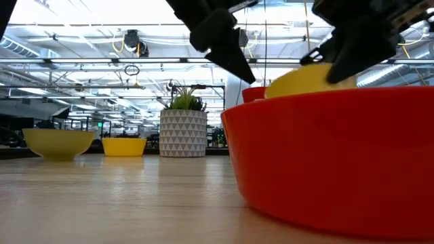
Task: Pick & Place Mini bowls
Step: Stack the yellow bowl on top of the other yellow bowls on the shelf
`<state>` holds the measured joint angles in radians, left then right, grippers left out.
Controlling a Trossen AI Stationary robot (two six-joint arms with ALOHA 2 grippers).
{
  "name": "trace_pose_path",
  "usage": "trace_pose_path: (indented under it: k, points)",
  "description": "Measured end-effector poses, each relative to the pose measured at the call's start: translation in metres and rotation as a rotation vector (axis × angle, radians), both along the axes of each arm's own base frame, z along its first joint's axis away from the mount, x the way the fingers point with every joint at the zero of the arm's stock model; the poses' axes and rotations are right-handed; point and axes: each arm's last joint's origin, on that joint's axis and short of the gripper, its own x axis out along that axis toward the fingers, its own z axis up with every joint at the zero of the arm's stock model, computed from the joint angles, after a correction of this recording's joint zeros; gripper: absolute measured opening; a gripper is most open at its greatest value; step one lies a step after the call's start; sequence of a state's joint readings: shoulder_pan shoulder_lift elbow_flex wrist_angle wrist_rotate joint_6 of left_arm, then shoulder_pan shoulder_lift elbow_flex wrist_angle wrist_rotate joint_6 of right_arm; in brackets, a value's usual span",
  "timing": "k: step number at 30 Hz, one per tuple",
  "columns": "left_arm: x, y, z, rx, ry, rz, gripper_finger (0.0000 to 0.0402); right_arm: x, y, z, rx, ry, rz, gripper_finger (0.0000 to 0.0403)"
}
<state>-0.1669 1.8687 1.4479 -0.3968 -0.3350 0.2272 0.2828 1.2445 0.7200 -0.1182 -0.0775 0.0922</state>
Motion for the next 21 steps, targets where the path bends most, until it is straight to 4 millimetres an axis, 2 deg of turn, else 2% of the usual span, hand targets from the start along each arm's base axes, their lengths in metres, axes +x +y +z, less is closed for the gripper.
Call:
trace_pose_path:
  k: [4,9,17,21]
  points:
    - [0.000,0.002,0.001,0.013,-0.022,0.083,0.0261,-0.023,-0.013,0.016,-0.140,-0.006,-0.143,0.0000]
    - [0.000,0.009,0.001,0.025,-0.036,0.150,0.0244,-0.044,-0.033,0.042,-0.269,-0.133,-0.349,0.0000]
    - [0.002,0.021,0.001,0.009,-0.040,0.193,0.0225,-0.054,-0.060,0.074,-0.296,-0.363,-0.517,0.0000]
    - [0.002,0.028,0.001,-0.004,-0.045,0.225,0.0225,-0.053,-0.077,0.090,-0.342,-0.407,-0.637,0.0000]
